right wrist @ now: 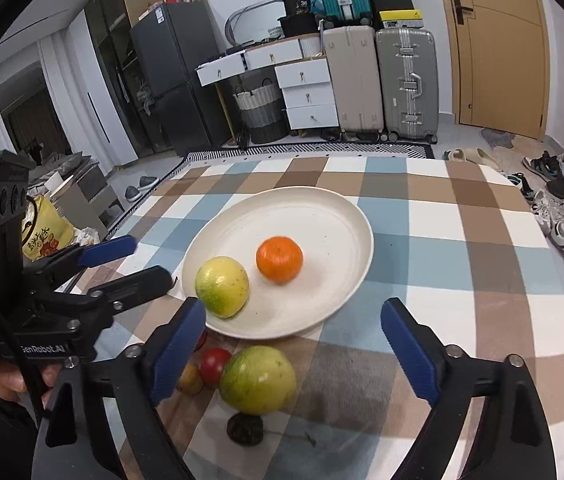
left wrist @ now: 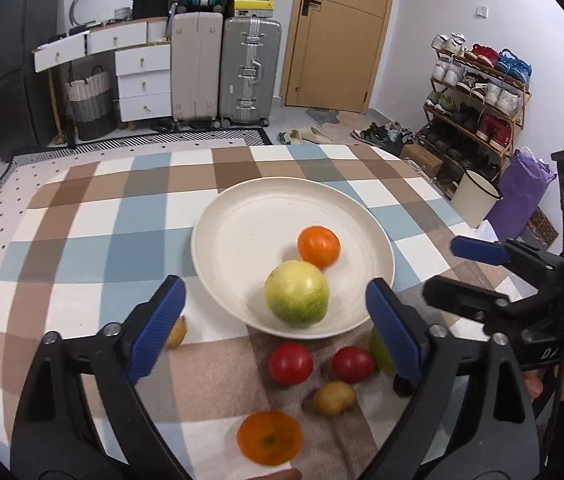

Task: Organize fruits
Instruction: 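Move the left tool to a dark cherry while the right tool approaches a stemmed cherry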

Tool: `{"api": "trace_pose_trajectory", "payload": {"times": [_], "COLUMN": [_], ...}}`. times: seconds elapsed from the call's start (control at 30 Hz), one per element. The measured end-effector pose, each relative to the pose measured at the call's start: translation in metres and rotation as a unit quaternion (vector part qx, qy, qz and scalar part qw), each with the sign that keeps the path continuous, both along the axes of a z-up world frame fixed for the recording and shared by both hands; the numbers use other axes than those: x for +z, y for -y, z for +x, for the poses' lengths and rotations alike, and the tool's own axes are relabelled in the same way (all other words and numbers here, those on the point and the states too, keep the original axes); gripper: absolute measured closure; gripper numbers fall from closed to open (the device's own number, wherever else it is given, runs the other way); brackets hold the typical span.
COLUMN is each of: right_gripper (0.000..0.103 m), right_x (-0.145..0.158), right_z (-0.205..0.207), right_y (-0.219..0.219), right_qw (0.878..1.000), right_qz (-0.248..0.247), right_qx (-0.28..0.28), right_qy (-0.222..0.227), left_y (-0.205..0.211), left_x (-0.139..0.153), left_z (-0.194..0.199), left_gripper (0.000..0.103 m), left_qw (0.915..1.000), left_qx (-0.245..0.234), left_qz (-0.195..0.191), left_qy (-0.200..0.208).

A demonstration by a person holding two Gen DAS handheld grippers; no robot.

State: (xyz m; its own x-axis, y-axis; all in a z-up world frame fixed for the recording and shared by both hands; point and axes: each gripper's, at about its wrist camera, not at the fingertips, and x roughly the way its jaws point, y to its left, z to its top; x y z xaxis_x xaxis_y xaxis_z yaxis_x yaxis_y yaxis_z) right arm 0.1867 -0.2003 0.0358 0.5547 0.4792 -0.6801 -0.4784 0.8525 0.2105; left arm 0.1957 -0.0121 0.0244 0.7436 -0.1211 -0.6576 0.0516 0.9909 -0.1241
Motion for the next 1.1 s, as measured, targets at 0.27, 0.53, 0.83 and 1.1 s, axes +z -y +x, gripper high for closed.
{"api": "trace_pose_trajectory", "payload": {"times": [0.27,0.53,0.83,1.1], "right_gripper": [0.0,0.0,0.0,0.0], "right_x": [0.006,0.007,-0.009,-0.027], "right_z": [-0.037,-0.064,-0.07,-0.071], "right_y": [0.016,0.017,0.015,0.013], "right_qw": [1.0,1.0,0.999,0.998], "right_qz": [0.0,-0.015,-0.019,-0.026], "right_qx": [-0.014,-0.01,-0.008,-0.004], "right_qy": [-0.005,-0.007,-0.027,-0.049], "left_y": [-0.012,-0.023,-0.031,-0.046], "left_x": [0.013,0.014,0.0,-0.018], "left_z": [-0.055,-0.086,-0.105,-0.107], "left_gripper": [0.0,0.0,0.0,0.001], "left_qw": [0.9994,0.999,0.9974,0.9963], "left_qx": [0.028,0.042,0.07,0.084], "left_qz": [0.01,0.001,0.013,-0.009], "left_qy": [0.016,0.012,0.007,-0.016]}}
